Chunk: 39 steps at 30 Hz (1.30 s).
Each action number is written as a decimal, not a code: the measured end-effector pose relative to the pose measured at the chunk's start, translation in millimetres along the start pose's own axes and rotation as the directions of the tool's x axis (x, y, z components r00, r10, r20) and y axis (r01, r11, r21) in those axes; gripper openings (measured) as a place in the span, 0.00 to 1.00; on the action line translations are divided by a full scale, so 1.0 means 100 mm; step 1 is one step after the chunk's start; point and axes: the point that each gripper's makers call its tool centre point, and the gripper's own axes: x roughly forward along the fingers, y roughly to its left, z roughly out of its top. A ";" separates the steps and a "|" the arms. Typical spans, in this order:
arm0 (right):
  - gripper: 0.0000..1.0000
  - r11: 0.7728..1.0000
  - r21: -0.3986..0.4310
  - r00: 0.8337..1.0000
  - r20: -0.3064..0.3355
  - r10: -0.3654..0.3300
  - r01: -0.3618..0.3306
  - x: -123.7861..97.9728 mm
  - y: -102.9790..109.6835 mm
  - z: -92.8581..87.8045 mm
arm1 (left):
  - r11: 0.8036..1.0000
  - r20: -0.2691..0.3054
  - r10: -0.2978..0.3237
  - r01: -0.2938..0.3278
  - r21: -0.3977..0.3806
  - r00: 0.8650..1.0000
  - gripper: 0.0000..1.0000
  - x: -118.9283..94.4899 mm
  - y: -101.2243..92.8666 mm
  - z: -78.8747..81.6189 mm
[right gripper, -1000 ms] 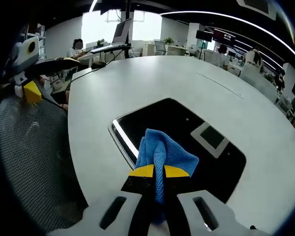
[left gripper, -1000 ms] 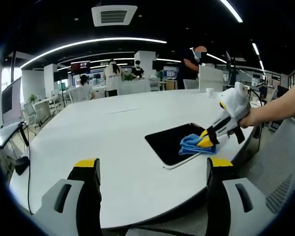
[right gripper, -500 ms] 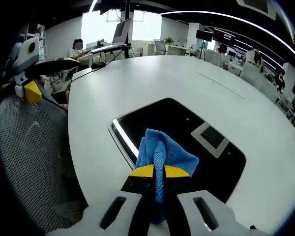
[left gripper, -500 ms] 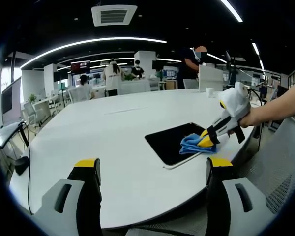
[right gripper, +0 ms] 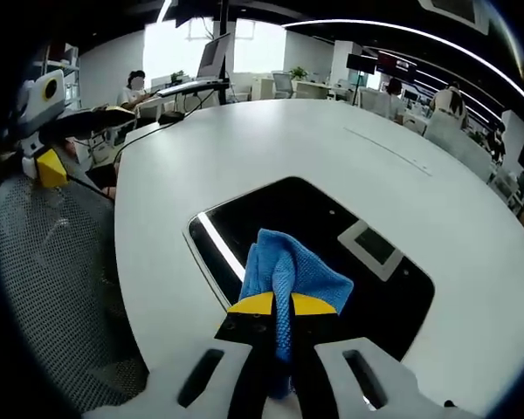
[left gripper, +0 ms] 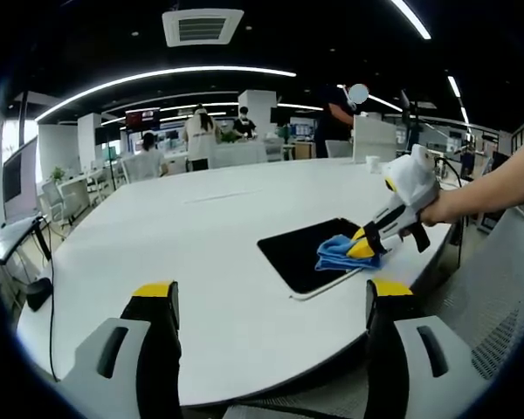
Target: Wipe the mirror surface with the cleaning cloth until all visible marks leave the cleaned area.
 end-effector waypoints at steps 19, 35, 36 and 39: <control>0.00 1.000 0.017 1.000 -0.008 -0.025 0.025 0.15 -0.23 0.14 | 1.000 0.002 0.003 -0.003 -0.001 1.000 0.86 0.00 0.00 0.01; 0.00 0.998 0.012 0.997 -0.028 -0.066 0.066 0.28 -0.42 0.25 | 1.000 -0.006 0.003 -0.003 0.001 1.000 0.86 0.00 0.00 0.00; 0.00 0.998 0.009 0.997 -0.031 -0.066 0.067 0.29 -0.44 0.26 | 1.000 -0.006 0.003 -0.003 0.001 1.000 0.86 0.00 0.00 0.00; 0.00 0.998 0.003 0.997 -0.036 -0.069 0.069 0.32 -0.48 0.27 | 1.000 -0.007 0.004 -0.004 0.001 1.000 0.86 0.00 0.00 0.00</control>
